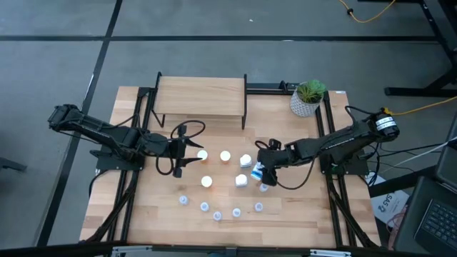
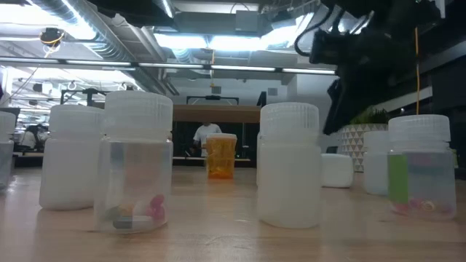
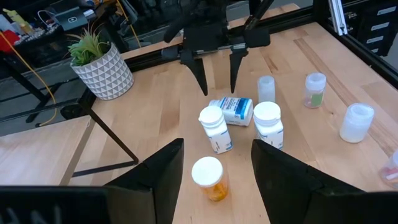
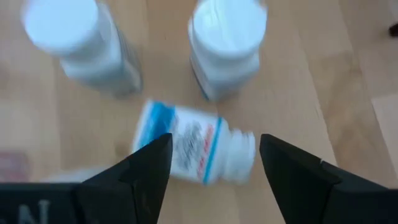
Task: Pick and place medicine bottles onto shelf by color
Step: Put the top right blue pill bottle on the shelf
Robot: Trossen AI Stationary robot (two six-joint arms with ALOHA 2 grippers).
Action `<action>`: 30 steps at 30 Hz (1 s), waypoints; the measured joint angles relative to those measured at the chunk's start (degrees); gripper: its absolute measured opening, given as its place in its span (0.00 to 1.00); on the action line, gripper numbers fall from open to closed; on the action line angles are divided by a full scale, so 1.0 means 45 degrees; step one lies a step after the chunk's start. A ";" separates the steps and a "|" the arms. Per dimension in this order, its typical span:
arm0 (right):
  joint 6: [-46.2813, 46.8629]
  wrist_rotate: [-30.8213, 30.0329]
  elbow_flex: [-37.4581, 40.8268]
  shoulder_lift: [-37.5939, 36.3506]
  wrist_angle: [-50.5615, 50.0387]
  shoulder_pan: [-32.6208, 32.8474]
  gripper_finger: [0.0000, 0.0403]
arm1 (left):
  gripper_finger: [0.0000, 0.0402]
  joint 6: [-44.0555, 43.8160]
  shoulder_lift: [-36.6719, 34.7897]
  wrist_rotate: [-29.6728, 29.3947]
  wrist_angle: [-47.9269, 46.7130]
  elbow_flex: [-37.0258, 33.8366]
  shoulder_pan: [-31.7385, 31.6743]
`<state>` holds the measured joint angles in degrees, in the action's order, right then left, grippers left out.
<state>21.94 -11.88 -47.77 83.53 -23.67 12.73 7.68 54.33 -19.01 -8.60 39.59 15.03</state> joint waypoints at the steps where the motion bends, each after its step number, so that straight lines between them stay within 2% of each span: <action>1: -0.0141 -0.0009 0.0000 0.0000 0.0113 0.0000 0.61 | 0.45 0.0000 0.0000 -0.0003 0.0000 0.0000 0.0000; 5: -0.0918 -0.0015 0.0000 0.0000 0.0092 -0.0005 0.61 | 0.45 0.0005 0.0000 -0.0003 0.0005 0.0000 0.0000; 11: 0.1011 0.0009 -0.0015 0.0094 0.0587 -0.0010 0.61 | 0.45 0.0005 0.0000 -0.0002 0.0000 0.0000 0.0000; 18: 0.2043 -0.0020 -0.0015 0.0695 0.0740 0.0136 0.61 | 0.45 0.0005 0.0000 -0.0003 0.0009 0.0000 0.0000; 30: 0.2056 -0.0450 -0.0012 0.1403 0.0379 0.0131 0.61 | 0.45 0.0002 0.0000 0.0000 0.0015 0.0000 0.0000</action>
<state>31.19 -13.90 -47.82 89.84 -21.96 13.32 7.69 54.33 -19.01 -8.54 39.59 15.03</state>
